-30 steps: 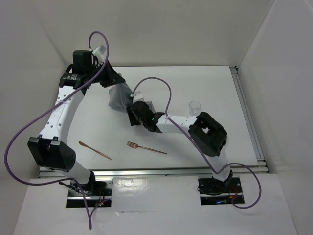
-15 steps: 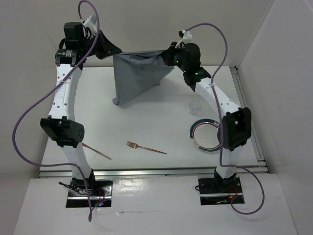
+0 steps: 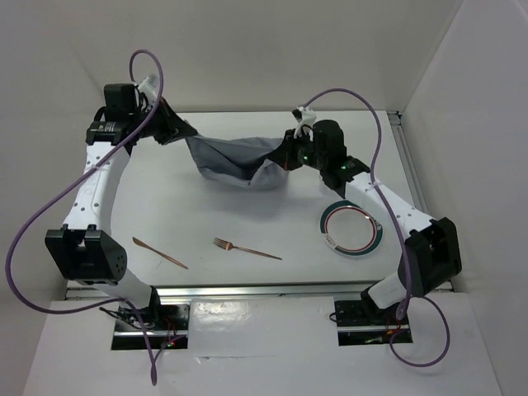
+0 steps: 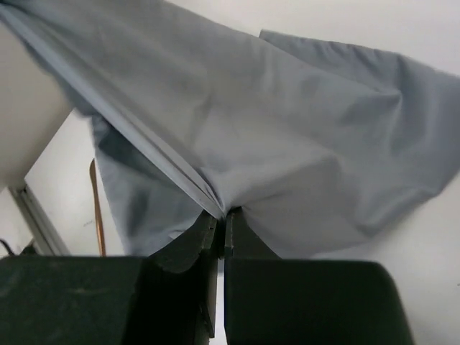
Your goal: Set the dinner table for one person
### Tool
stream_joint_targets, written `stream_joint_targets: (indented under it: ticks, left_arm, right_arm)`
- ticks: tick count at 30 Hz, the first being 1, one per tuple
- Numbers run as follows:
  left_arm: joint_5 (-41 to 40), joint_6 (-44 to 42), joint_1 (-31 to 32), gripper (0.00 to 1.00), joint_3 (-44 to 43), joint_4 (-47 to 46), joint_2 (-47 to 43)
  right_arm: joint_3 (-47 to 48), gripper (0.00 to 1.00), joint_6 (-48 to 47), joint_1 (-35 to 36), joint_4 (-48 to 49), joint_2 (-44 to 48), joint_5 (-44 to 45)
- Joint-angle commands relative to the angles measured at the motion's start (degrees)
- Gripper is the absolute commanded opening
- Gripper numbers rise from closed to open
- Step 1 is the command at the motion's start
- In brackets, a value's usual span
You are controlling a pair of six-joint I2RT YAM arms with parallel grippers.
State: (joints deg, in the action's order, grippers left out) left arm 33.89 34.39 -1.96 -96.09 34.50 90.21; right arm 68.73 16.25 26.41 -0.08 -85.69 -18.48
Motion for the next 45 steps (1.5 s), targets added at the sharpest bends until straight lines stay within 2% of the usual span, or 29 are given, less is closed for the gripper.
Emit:
stream_joint_targets:
  ticks: [1, 5, 9, 12, 14, 15, 16, 18, 20, 23, 26, 29, 32, 34, 38, 41, 45]
  left_arm:
    - [-6.3, -3.5, -1.9, 0.00, 0.2, -1.2, -4.1]
    - [-9.2, -3.5, -1.9, 0.00, 4.6, -0.6, -6.5]
    - [-9.2, -2.9, -1.9, 0.00, 12.1, -1.1, -10.6]
    - [-13.0, -2.9, -1.9, 0.00, 19.3, -0.3, -16.0]
    - [-18.0, -1.4, -2.4, 0.00, 23.7, 1.1, -18.9]
    - [-18.9, -1.4, -2.4, 0.00, 25.1, 1.1, -20.2]
    - [-20.8, -0.9, -3.0, 0.00, 27.1, 1.9, -22.7]
    - [-22.5, -0.4, -3.0, 0.00, 28.5, 1.9, -24.5]
    - [-25.3, -0.4, -3.0, 0.00, 29.2, 2.6, -25.0]
    - [-27.6, -0.4, -3.0, 0.00, 27.9, 3.6, -24.1]
    - [-28.2, -0.4, -3.0, 0.00, 26.7, 5.1, -21.9]
    - [-27.7, 0.1, -3.0, 0.00, 25.4, 4.6, -20.1]
    - [-24.1, 0.9, -3.0, 0.00, 22.5, 2.7, -16.7]
    - [-23.3, 0.9, -3.0, 0.00, 20.1, 2.7, -13.6]
    - [-23.6, 0.9, -3.0, 0.00, 16.7, 3.2, -11.6]
    - [-24.3, 0.9, -3.0, 0.00, 16.7, 3.2, -11.0]
    - [-23.7, 0.9, -3.0, 0.00, 16.7, 2.7, -10.4]
  right_arm:
    - [0.1, 0.00, -3.9, -1.1, -7.7, 6.2, 0.5]
    - [0.9, 0.00, -6.6, -0.6, -13.5, 8.5, 0.5]
    - [0.3, 0.00, -8.0, 0.1, -16.4, 10.1, -3.9]
    - [-2.5, 0.00, -8.7, 2.3, -19.2, 10.1, -8.0]
    - [-5.6, 0.01, -8.7, 6.5, -19.9, 10.1, -8.5]
    - [-6.7, 0.06, -8.7, 8.2, -20.7, 9.1, -8.5]
    - [-8.1, 0.23, -9.3, 11.3, -21.4, 8.3, -7.9]
    - [-8.1, 0.46, -9.3, 14.4, -25.0, 5.4, -5.1]
    - [-8.6, 0.64, -9.3, 17.2, -27.1, 4.6, 0.5]
    - [-8.6, 0.74, -7.6, 16.2, -26.4, 6.1, 4.5]
    - [-6.7, 0.74, -4.5, 11.7, -25.3, 7.5, 5.2]
    - [-3.8, 0.71, -1.4, 8.5, -25.0, 4.3, 3.8]
    - [2.7, 0.70, 0.7, 8.0, -28.5, -2.6, 5.0]
    - [6.7, 0.74, 2.3, 8.0, -29.4, -7.0, 5.0]
    - [11.4, 0.78, 11.8, 6.6, -31.2, -15.5, 1.0]
    - [9.0, 0.75, 18.3, 6.6, -28.0, -19.8, 1.9]
    - [-0.2, 0.69, 30.6, 6.6, -19.7, -20.9, 3.8]
